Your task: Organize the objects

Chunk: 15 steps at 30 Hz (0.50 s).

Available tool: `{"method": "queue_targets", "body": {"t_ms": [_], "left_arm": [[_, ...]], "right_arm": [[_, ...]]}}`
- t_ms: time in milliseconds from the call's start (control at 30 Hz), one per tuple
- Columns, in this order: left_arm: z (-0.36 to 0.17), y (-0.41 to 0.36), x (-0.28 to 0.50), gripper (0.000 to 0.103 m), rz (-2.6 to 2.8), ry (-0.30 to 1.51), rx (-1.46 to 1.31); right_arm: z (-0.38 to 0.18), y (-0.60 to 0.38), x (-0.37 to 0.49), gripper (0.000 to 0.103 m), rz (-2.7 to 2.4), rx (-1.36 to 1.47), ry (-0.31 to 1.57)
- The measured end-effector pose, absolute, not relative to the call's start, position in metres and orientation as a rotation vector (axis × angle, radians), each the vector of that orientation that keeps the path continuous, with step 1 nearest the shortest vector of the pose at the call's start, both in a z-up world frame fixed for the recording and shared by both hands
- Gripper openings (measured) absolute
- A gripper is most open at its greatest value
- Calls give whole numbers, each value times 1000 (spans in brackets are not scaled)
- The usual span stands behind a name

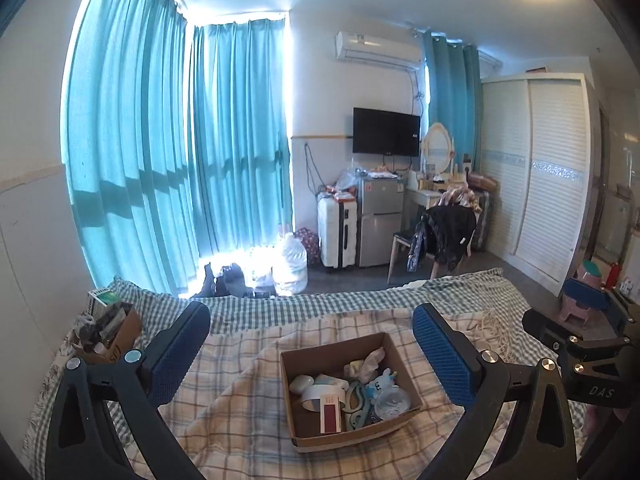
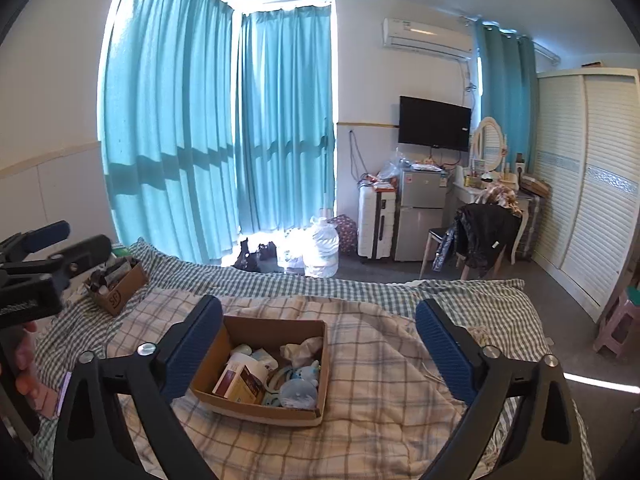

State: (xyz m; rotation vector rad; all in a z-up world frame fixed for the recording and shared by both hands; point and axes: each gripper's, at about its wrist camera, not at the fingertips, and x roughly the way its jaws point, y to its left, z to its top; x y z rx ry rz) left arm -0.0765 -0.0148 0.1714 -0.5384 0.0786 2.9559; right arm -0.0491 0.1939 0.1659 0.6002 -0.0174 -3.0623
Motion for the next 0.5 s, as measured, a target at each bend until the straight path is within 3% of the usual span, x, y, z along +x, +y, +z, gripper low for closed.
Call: {"method": "queue_targets", "body": {"t_ms": [333,500], "left_arm": [[113,-18,-63,103,3030,-105,-468],[50,-12,-66,103,3111,14,-364]], "right_arm": [[119,222,-27,103,-3154,466,-18],[50,244,-45,103,-3149,512,-49]]}}
